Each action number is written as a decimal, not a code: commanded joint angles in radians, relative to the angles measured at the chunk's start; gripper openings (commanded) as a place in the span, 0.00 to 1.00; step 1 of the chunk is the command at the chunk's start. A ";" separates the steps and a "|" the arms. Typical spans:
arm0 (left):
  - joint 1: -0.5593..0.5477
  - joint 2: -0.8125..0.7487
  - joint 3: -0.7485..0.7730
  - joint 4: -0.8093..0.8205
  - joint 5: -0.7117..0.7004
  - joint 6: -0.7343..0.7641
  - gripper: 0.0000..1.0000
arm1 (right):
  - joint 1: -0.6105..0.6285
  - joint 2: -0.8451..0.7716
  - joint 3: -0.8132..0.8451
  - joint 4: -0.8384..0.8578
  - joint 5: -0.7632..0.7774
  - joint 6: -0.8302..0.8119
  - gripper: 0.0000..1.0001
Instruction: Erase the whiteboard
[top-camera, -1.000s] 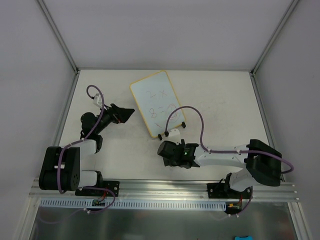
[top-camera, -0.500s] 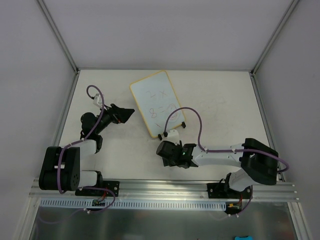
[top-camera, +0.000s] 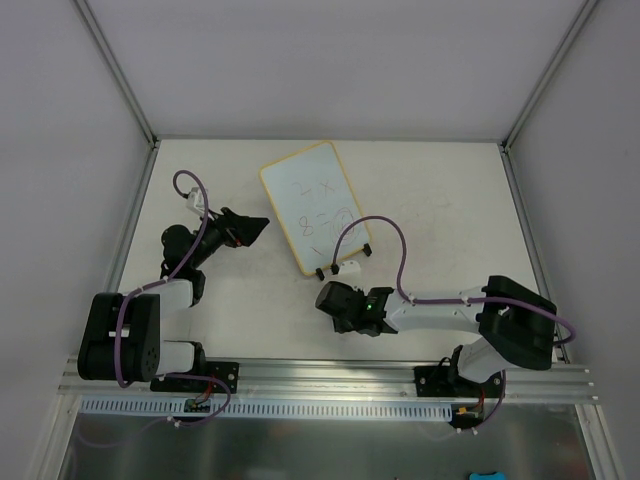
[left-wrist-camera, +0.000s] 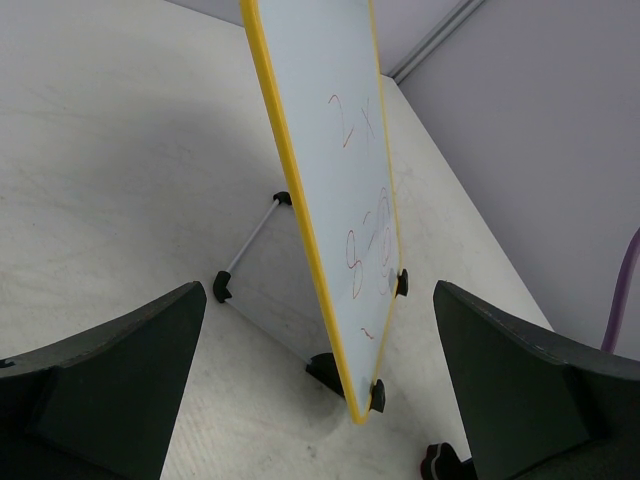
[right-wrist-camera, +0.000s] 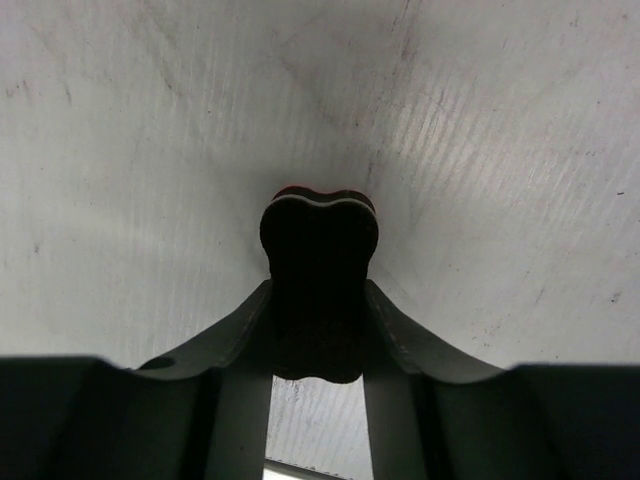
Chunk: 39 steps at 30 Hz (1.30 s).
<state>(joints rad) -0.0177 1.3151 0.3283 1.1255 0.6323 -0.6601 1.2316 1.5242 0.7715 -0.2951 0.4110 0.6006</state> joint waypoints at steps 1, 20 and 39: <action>0.007 -0.008 -0.005 0.079 0.033 0.019 0.99 | -0.006 0.008 -0.018 0.008 0.009 0.034 0.33; 0.007 0.179 0.040 0.269 0.095 -0.053 0.99 | -0.083 -0.278 0.026 -0.081 0.041 -0.142 0.00; -0.060 0.368 0.192 0.388 0.171 -0.102 0.98 | -0.305 -0.328 0.222 -0.079 -0.084 -0.423 0.00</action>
<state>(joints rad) -0.0597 1.6733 0.4694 1.2613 0.7609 -0.7631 0.9436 1.2072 0.9188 -0.3752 0.3515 0.2436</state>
